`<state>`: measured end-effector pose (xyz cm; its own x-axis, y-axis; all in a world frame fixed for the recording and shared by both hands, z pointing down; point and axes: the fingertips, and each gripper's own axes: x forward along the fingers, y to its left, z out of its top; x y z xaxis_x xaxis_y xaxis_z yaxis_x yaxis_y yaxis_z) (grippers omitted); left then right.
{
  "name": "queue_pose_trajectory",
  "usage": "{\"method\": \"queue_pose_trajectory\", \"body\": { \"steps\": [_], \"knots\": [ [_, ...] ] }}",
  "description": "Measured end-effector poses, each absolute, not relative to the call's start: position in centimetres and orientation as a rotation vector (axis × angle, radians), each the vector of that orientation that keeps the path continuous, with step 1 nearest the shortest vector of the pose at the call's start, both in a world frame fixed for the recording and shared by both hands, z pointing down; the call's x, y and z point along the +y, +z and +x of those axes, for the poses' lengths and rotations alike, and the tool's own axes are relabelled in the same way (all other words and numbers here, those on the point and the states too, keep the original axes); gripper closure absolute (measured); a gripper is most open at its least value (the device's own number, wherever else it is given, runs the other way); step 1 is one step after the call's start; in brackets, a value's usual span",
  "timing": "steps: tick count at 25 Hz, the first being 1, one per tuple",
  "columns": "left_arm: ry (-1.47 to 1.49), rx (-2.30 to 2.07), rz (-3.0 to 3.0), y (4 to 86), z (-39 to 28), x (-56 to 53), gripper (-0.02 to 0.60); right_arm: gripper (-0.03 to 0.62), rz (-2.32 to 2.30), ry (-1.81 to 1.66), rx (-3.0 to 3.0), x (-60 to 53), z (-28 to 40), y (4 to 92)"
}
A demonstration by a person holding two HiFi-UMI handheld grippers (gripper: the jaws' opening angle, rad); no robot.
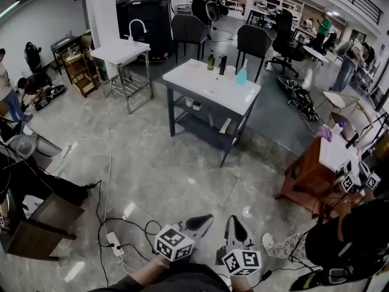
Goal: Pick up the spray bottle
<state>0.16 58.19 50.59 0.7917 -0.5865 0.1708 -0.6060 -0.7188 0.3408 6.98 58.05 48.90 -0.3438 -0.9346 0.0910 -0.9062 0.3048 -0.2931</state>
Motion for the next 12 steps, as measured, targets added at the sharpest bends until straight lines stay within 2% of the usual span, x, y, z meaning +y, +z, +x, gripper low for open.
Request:
{"method": "queue_pose_trajectory", "body": {
  "steps": [12],
  "knots": [
    [0.081, -0.846, 2.617, 49.4, 0.5, 48.0, 0.577, 0.585, -1.789, -0.478, 2.411, 47.7, 7.3, 47.8]
  ]
}}
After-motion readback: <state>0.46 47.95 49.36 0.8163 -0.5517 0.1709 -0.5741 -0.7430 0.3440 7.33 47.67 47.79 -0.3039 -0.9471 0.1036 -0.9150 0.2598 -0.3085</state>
